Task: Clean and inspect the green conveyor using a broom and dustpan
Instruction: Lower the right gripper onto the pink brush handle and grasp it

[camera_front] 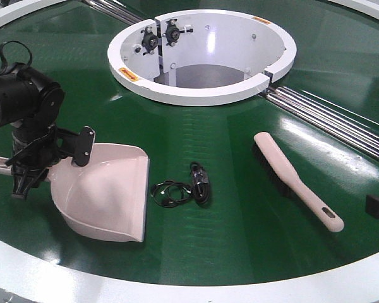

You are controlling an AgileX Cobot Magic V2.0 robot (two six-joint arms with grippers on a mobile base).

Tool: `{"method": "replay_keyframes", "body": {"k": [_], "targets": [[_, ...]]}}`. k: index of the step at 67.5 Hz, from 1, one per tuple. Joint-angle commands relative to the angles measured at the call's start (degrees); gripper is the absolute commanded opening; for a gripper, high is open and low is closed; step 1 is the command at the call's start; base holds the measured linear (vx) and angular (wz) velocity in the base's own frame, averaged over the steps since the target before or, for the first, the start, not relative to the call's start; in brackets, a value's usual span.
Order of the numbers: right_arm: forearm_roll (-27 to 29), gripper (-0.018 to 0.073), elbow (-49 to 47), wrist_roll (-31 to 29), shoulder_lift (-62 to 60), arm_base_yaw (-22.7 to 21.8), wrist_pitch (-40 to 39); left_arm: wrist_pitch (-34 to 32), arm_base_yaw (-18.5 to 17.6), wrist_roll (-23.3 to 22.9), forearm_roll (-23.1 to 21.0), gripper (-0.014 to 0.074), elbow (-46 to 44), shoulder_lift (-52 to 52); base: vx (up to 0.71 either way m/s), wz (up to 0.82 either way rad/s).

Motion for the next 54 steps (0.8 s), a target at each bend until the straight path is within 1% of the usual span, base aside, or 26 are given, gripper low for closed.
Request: {"method": "replay_keyframes", "body": {"k": [1,8,15,23,31,36,41,54], "targets": [[-0.6,0.0033,-3.9,-0.6,1.9,-0.3,-1.7,2.0,-0.2,0.2,1.6,-0.0006,-1.7,-2.7,0.00,0.00],[-0.6,0.0115,-8.7,-2.9,5.2,-0.3,3.7,2.0,-0.2,0.2,1.6,-0.0006,-1.7,-2.7,0.00,0.00],[-0.4,0.0239,-14.1,-5.3,9.7,0.5,10.2,2.0,-0.2,0.2,1.6,-0.0006,-1.7,-2.7,0.00,0.00],[-0.2,0.0402,-20.2,-7.3,15.5,2.7,16.1,2.0,-0.2,0.2,1.6,-0.0006,-1.7,-2.7,0.00,0.00],[-0.8,0.0512,-25.7,-7.2,20.9,5.6,19.0,2.0,-0.2,0.2,1.6,-0.0006,-1.7,-2.7,0.00,0.00],[-0.8,0.0551,-28.8,-6.8,24.6,7.1,20.5,2.0,-0.2,0.2,1.6,-0.0006,-1.7,-2.7,0.00,0.00],[-0.8,0.0567,-31.8,-5.6,28.4,7.8,22.9,2.0,-0.2,0.2,1.6,-0.0006,-1.7,-2.7,0.00,0.00],[0.1,0.0564,-39.2,-6.3,38.8,7.8,33.7,2.0,-0.2,0.2,1.6,-0.0006,-1.7,-2.7,0.00,0.00]]}}
